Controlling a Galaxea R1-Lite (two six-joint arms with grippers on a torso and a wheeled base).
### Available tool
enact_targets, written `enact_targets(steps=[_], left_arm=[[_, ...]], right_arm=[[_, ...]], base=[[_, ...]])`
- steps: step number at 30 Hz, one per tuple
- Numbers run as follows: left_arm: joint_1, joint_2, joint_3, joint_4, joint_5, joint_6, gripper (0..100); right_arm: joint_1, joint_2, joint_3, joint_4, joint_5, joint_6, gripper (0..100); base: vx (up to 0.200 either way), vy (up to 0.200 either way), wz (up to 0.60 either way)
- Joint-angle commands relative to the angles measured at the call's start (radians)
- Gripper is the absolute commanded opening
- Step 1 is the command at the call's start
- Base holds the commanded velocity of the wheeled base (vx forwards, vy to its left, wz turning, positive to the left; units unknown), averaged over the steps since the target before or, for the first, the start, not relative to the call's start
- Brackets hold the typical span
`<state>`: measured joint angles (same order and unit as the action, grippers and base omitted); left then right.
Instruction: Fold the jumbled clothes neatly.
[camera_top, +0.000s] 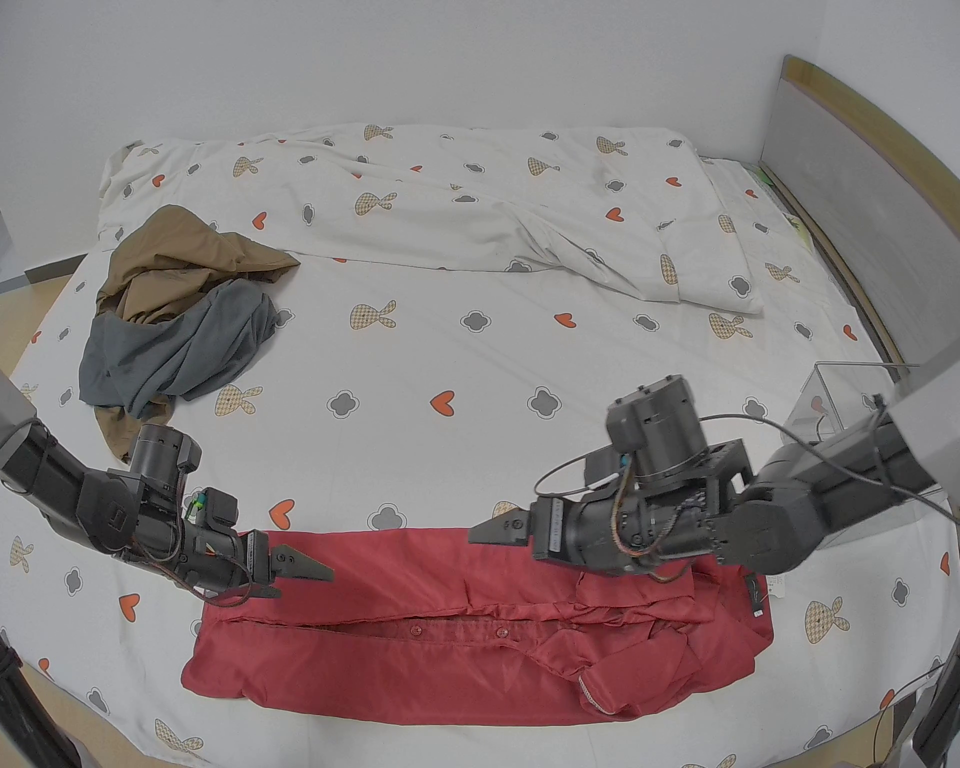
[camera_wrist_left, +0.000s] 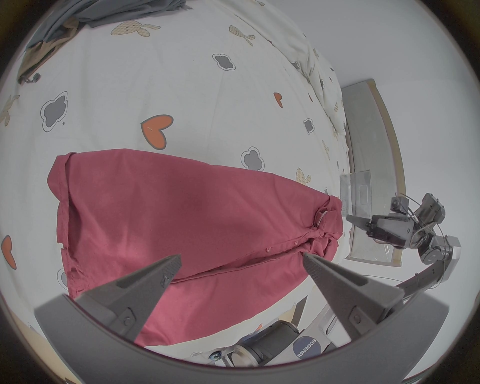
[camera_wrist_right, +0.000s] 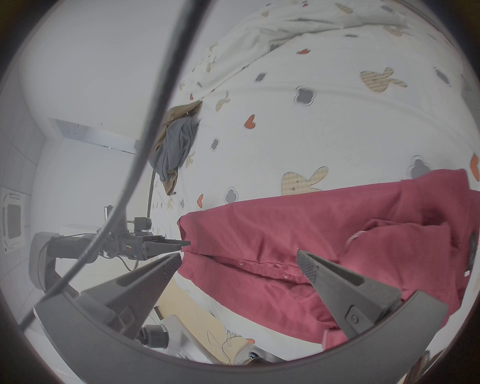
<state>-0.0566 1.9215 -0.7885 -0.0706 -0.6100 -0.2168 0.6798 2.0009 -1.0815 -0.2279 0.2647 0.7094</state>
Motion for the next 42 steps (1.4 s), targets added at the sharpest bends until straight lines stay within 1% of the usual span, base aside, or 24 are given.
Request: enact_targets(steps=[1, 8, 9, 13, 18, 19, 26, 28, 30, 31, 32, 33, 35, 42], left_arm=[[-0.003, -0.050, 0.008, -0.003, -0.001, -0.027, 100], [0.000, -0.075, 0.008, -0.003, -0.001, -0.041, 100], [0.000, -0.081, 0.008, -0.003, -0.001, -0.041, 100], [0.000, -0.087, 0.009, -0.003, -0.001, -0.041, 100], [0.006, -0.090, 0.011, -0.003, -0.001, -0.041, 100], [0.012, -0.088, 0.009, -0.003, -0.001, -0.041, 100], [0.024, -0.093, 0.006, -0.003, -0.001, -0.041, 100], [0.029, -0.093, 0.005, -0.005, -0.001, -0.039, 100], [0.029, -0.093, 0.005, -0.003, -0.001, -0.039, 100], [0.031, -0.091, 0.006, -0.005, -0.001, -0.039, 100], [0.031, -0.090, 0.006, -0.005, -0.001, -0.038, 100], [0.029, -0.088, 0.009, -0.005, -0.001, -0.036, 100], [0.029, -0.087, 0.009, -0.005, -0.001, -0.036, 100], [0.031, -0.085, 0.009, -0.005, -0.002, -0.035, 100]], right_arm=[[0.043, 0.182, -0.135, 0.030, -0.001, 0.010, 100], [0.046, 0.240, -0.186, 0.032, -0.007, 0.010, 100], [0.060, 0.265, -0.212, 0.028, -0.015, 0.007, 100], [0.070, 0.306, -0.253, 0.033, -0.016, 0.004, 100], [0.104, 0.309, -0.242, 0.059, -0.016, 0.005, 100], [0.116, 0.303, -0.241, 0.084, -0.018, 0.004, 100], [0.129, 0.302, -0.229, 0.107, -0.035, -0.001, 100], [0.147, 0.300, -0.213, 0.105, -0.036, -0.016, 100], [0.147, 0.300, -0.213, 0.105, -0.038, -0.019, 100], [0.158, 0.311, -0.215, 0.105, -0.045, -0.059, 100], [0.158, 0.311, -0.218, 0.104, -0.050, -0.064, 100], [0.158, 0.320, -0.225, 0.102, -0.070, -0.071, 100], [0.158, 0.335, -0.241, 0.102, -0.081, -0.071, 100], [0.138, 0.314, -0.233, 0.102, -0.084, -0.071, 100]], base=[[0.000, 0.000, 0.00], [0.000, 0.000, 0.00], [0.000, 0.000, 0.00], [0.000, 0.000, 0.00], [0.000, 0.000, 0.00], [0.000, 0.000, 0.00], [0.000, 0.000, 0.00], [0.000, 0.000, 0.00], [0.000, 0.000, 0.00], [0.000, 0.000, 0.00], [0.000, 0.000, 0.00], [0.000, 0.000, 0.00], [0.000, 0.000, 0.00], [0.000, 0.000, 0.00]])
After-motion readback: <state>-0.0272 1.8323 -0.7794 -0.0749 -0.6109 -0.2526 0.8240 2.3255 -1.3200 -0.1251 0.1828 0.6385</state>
